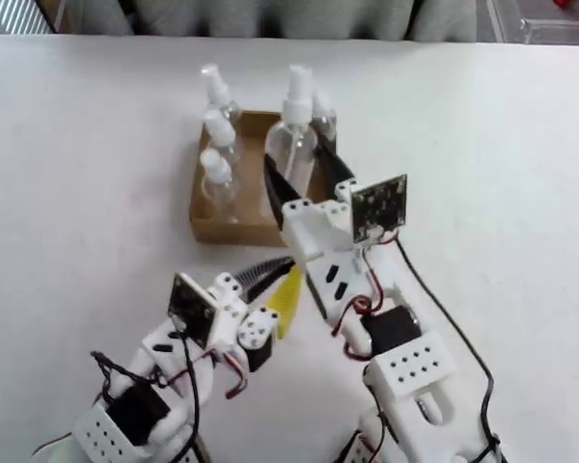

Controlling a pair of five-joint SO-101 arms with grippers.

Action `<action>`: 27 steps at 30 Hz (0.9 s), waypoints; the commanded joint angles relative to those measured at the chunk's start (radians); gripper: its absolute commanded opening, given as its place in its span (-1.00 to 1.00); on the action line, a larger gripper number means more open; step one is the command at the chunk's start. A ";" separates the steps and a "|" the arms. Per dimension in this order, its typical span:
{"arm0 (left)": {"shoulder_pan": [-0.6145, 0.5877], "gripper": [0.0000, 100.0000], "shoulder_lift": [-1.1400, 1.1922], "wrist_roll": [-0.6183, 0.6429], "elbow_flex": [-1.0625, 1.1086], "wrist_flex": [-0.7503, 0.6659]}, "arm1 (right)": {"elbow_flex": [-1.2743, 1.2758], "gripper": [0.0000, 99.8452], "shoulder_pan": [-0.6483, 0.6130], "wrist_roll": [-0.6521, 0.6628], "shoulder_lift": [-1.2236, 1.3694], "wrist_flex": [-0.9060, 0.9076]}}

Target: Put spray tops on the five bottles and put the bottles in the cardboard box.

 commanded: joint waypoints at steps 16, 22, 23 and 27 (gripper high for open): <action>-0.033 -0.96 -0.007 0.005 0.037 -0.143 | -0.060 -0.97 -0.191 -0.012 -0.522 0.610; -0.044 -0.96 -0.007 0.005 0.037 -0.143 | -0.061 -0.97 -0.183 -0.012 -0.561 0.650; -0.044 -0.96 -0.007 0.005 0.037 -0.143 | -0.061 -0.97 -0.183 -0.009 -0.556 0.644; -0.044 -0.96 -0.008 0.005 0.035 -0.124 | -0.060 -0.97 -0.134 -0.005 -0.512 0.568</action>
